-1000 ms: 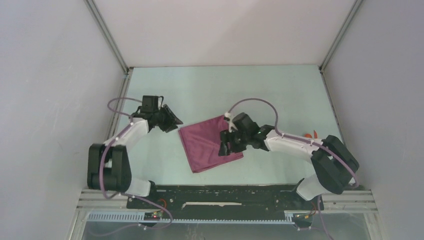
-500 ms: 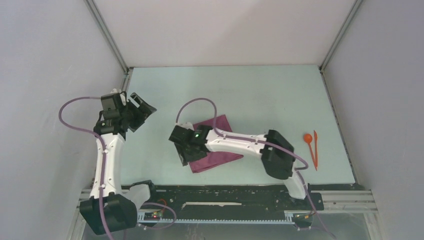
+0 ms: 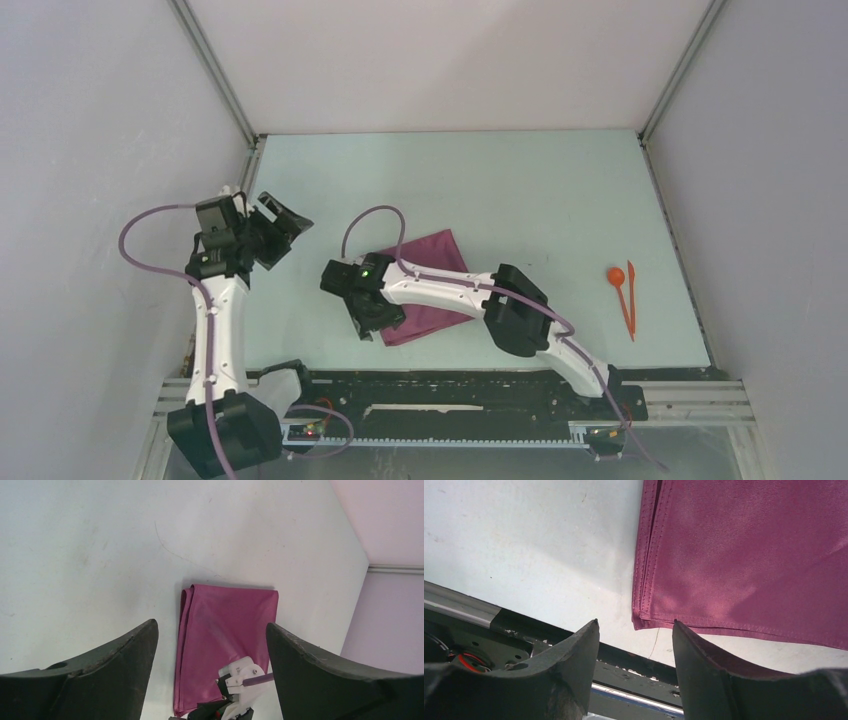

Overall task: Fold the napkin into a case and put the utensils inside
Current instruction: Pick up the lower triangle-folded napkin from the center of the board.

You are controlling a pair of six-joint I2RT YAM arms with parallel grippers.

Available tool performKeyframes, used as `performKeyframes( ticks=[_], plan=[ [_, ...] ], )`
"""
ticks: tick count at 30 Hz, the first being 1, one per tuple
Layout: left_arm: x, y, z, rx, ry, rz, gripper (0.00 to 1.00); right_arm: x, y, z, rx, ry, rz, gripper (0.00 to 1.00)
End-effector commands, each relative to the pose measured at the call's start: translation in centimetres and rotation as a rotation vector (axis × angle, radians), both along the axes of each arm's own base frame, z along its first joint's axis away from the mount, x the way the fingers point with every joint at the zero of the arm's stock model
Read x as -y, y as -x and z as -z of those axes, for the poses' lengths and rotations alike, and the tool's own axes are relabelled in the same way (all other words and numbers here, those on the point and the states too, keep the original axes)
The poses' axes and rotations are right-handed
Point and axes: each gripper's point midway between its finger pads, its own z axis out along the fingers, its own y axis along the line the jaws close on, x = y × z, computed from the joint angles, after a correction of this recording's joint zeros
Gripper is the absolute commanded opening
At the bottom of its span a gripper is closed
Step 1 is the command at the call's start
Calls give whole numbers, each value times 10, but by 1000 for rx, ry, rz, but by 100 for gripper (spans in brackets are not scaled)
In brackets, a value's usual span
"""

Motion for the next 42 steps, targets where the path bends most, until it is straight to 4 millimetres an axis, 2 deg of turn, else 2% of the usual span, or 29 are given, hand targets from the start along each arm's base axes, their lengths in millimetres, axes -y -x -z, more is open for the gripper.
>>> performKeyframes(
  ticks=[1,10,20,22,28,31,35,39,42],
  plan=[
    [8,-6,-10,62,49,42,85,2,-4,-3,-20,24,23,64],
    [8,-7,-12,74,65,38,86,10,-1,16,-62,81,29,64],
    [6,-10,-9,66,76,34,86,19,-11,46,-65,151,63,60],
    [6,-10,-9,64,78,35,86,26,-12,53,-66,178,74,55],
    [6,-10,-8,68,82,37,86,40,-17,64,-30,219,73,26],
    [6,-10,-3,61,84,34,86,38,-24,54,-4,196,61,15],
    [6,-10,16,40,91,36,86,20,-32,24,44,62,25,1],
    [9,-7,40,-10,111,52,86,7,-37,-4,15,-142,32,0],
    [18,-5,61,-47,173,76,88,2,-35,-22,-50,-330,36,0]
  ],
)
